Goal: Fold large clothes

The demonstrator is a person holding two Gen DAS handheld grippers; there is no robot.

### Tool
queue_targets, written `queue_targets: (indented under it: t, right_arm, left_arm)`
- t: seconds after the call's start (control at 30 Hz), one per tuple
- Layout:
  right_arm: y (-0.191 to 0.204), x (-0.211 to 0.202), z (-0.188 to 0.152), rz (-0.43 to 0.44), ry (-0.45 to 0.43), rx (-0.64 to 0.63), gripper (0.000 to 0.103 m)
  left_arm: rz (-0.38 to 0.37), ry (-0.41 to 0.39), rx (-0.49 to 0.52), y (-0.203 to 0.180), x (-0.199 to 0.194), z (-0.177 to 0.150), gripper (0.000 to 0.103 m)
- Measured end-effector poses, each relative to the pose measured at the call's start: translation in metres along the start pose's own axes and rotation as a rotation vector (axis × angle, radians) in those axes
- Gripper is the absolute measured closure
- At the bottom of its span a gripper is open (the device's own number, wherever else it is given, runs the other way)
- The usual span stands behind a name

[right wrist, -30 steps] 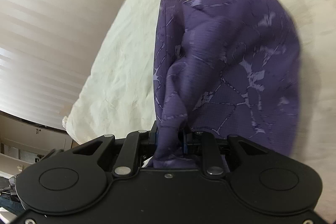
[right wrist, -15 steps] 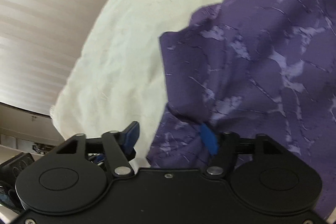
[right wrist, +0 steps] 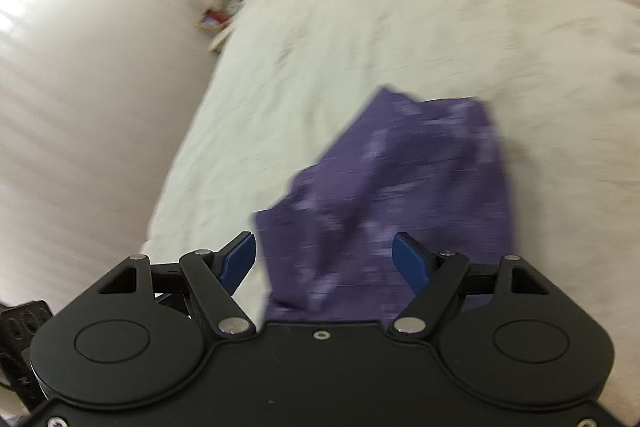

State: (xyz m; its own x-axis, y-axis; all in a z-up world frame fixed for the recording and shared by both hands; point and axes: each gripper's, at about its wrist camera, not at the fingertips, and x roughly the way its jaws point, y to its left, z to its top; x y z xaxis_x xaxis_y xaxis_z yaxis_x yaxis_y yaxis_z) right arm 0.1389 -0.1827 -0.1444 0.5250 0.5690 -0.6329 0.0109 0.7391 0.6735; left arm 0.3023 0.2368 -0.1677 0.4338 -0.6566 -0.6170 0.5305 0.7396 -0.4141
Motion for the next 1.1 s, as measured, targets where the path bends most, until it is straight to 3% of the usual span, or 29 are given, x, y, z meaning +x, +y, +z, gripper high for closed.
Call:
queue_targets:
  t: [0.1, 0.23, 0.43, 0.63, 0.77, 0.8, 0.87, 0.93, 0.97, 1.1]
  right_arm:
    - [-0.009, -0.007, -0.002, -0.062, -0.001, -0.008, 0.025]
    - [-0.009, -0.008, -0.009, -0.096, 0.018, -0.046, 0.025]
    - [0.036, 0.029, -0.005, -0.092, 0.095, -0.252, 0.025]
    - [0.100, 0.089, 0.008, -0.024, 0.200, -0.455, 0.025]
    - [0.133, 0.128, -0.002, -0.051, 0.277, -0.565, 0.026]
    - [0.138, 0.139, -0.006, -0.078, 0.300, -0.587, 0.029]
    - [0.144, 0.160, -0.011, -0.162, 0.343, -0.614, 0.043]
    - [0.144, 0.171, -0.012, -0.248, 0.358, -0.609, 0.077]
    - [0.142, 0.173, -0.011, -0.246, 0.368, -0.592, 0.085]
    - [0.147, 0.174, 0.000, -0.204, 0.337, -0.611, 0.099]
  left_arm:
    - [0.005, 0.083, 0.057, 0.000, 0.022, -0.018, 0.071]
    - [0.081, 0.197, 0.037, 0.025, 0.036, -0.051, 0.071]
    - [0.080, 0.185, -0.067, 0.053, 0.027, -0.067, 0.062]
    - [0.096, 0.161, -0.089, 0.049, 0.029, -0.070, 0.062]
    - [0.097, 0.129, -0.121, 0.054, 0.024, -0.076, 0.061]
    - [0.097, 0.124, -0.126, 0.055, 0.022, -0.077, 0.061]
    - [0.098, 0.114, -0.134, 0.055, 0.021, -0.078, 0.061]
    - [0.099, 0.104, -0.142, 0.055, 0.020, -0.079, 0.061]
    - [0.098, 0.099, -0.149, 0.056, 0.019, -0.080, 0.061]
    - [0.095, 0.080, -0.202, 0.059, 0.015, -0.084, 0.060]
